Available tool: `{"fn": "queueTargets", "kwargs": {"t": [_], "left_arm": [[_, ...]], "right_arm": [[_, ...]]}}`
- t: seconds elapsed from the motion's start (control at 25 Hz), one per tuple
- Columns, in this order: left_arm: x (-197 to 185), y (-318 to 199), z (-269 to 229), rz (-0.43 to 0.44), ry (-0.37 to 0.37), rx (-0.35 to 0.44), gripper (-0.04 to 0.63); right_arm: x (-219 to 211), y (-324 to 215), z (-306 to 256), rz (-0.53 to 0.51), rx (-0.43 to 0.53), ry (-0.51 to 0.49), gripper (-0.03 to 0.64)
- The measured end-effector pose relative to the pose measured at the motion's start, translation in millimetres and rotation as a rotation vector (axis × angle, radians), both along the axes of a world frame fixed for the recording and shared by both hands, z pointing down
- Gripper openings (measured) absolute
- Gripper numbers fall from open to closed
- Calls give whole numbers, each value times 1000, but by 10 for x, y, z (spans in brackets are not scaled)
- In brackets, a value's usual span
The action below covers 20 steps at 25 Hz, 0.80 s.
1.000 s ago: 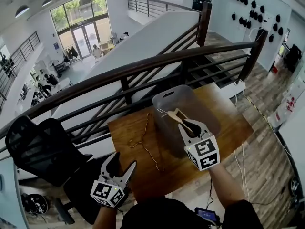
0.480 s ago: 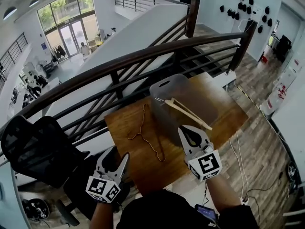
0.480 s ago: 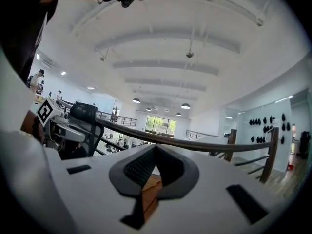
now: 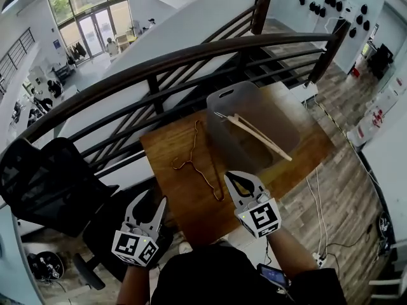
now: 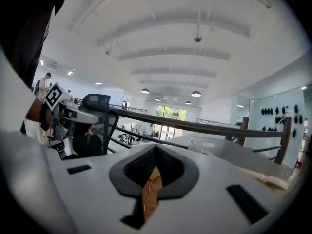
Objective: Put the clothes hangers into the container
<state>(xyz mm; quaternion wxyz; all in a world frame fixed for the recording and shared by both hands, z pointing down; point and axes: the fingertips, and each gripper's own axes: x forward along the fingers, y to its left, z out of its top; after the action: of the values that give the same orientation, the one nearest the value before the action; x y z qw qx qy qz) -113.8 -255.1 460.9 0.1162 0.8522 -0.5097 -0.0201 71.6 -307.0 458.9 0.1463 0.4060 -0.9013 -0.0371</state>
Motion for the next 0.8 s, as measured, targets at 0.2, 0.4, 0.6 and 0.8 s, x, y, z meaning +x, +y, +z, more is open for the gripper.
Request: {"fn": "queueTargets", "kwargs": {"t": [0.2, 0.4, 0.6, 0.8], "left_arm": [[-118, 28, 56, -35, 9, -19, 176], [-230, 104, 142, -68, 0, -35, 176], [-333, 223, 258, -100, -9, -73, 175], [-478, 368, 390, -139, -25, -122, 175]], "right_arm": [[-136, -69, 475, -14, -101, 71, -5], [-299, -176, 959, -23, -183, 178, -5], [-367, -299, 1482, -39, -235, 339, -3], [-372, -374, 2112, -29, -398, 454, 71]]}}
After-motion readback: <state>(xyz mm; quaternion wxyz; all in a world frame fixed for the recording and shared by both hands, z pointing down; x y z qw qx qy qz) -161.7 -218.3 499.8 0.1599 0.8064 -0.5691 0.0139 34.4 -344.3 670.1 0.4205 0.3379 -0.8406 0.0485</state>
